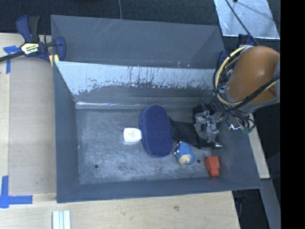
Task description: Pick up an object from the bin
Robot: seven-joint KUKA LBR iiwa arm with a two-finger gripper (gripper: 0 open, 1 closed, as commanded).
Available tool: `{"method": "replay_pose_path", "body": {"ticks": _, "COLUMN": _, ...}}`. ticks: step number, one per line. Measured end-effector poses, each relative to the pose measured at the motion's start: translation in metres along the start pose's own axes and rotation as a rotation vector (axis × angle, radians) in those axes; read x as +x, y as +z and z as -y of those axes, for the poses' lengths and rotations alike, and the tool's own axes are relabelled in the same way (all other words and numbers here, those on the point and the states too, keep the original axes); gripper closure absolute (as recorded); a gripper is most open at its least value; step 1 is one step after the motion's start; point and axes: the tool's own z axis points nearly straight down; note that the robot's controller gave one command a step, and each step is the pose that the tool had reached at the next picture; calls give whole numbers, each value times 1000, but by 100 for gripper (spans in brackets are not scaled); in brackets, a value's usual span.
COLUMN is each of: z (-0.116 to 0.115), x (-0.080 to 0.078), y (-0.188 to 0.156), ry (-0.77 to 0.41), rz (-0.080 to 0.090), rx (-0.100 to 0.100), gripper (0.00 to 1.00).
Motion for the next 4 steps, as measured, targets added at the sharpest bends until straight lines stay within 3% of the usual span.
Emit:
{"method": "replay_pose_path", "body": {"ticks": 1, "z": 1, "x": -2, "y": -5, "ry": 2, "rz": 7, "rx": 3, "gripper": 0}}
{"method": "replay_pose_path", "body": {"ticks": 2, "z": 1, "x": -24, "y": 49, "ry": -52, "rz": -3, "rx": -27, "gripper": 0}}
{"method": "replay_pose_path", "body": {"ticks": 3, "z": 4, "x": -24, "y": 46, "ry": -54, "rz": 0, "rx": -17, "gripper": 100}}
{"method": "replay_pose_path", "body": {"ticks": 4, "z": -14, "x": 9, "y": 27, "ry": -877, "rz": 2, "rx": 1, "gripper": 100}}
